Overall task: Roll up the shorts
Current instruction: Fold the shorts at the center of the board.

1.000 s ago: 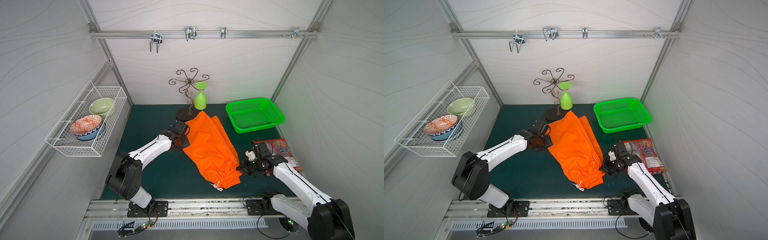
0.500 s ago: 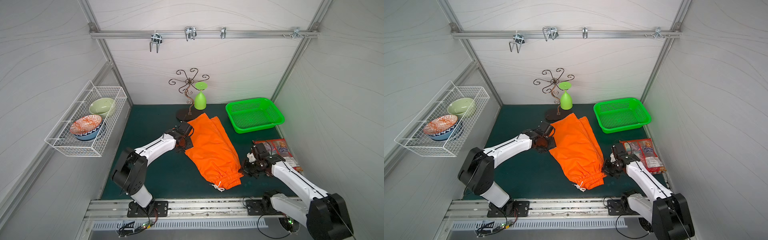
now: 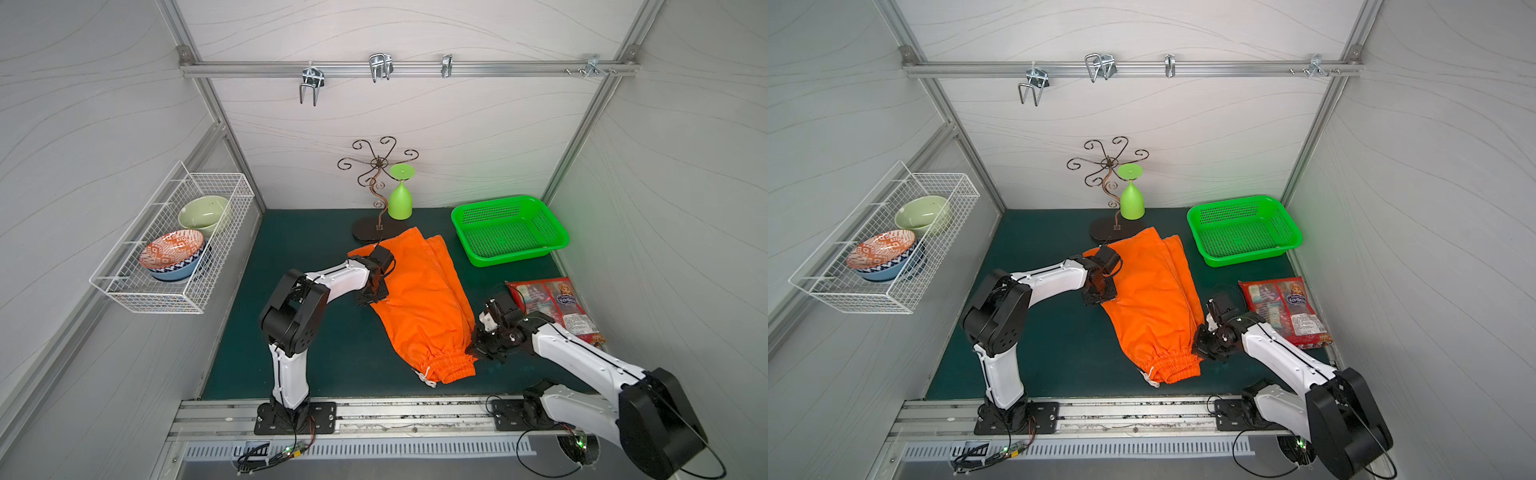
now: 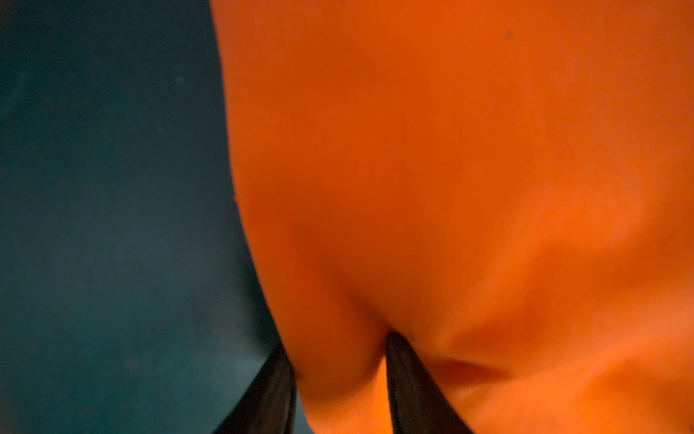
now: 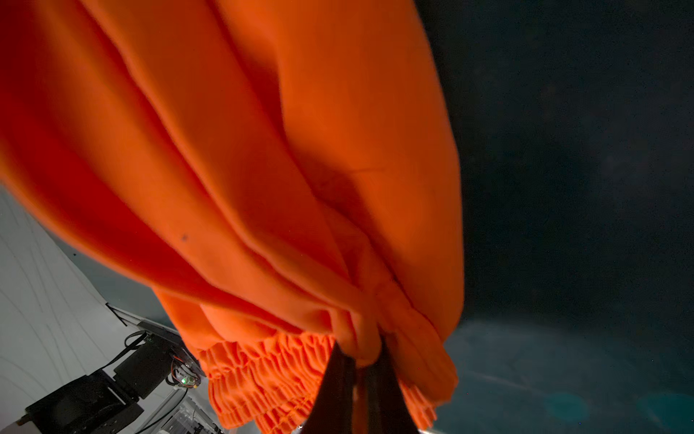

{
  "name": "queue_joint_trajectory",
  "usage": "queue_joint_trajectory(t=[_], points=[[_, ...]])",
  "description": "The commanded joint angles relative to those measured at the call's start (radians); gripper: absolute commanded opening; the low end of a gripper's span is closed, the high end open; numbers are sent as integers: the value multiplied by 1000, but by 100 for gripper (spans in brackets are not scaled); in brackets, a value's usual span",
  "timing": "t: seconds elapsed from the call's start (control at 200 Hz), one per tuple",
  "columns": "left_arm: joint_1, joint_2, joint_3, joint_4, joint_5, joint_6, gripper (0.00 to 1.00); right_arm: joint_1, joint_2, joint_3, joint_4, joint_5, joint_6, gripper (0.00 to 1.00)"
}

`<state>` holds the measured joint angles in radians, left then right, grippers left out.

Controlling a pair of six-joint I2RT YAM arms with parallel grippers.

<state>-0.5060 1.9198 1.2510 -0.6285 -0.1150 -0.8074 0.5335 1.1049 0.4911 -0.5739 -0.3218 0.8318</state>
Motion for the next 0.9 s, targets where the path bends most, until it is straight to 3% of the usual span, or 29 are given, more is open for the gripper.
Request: queue_joint_trajectory(t=[0.0,0.23,0.375,0.55,0.67,0.765,0.895], points=[[64,71,33,-9,-75,6,40,81,17,-23,64,30,95,1],[101,156,197,-57,-93,80,37,278,193,40,255,2,143,2],[100,136,250,-72,-115,129,37,297,336,123,306,-49,92,2],[101,-5,201,-112,-114,172,62,332,450,194,385,-72,71,4],[101,-137,133,-144,-111,181,68,359,501,246,406,-107,45,8],[97,-248,72,-167,-87,187,68,365,467,280,347,-125,-5,19],[34,-408,-4,-191,-86,216,69,340,281,315,164,-73,-89,48]])
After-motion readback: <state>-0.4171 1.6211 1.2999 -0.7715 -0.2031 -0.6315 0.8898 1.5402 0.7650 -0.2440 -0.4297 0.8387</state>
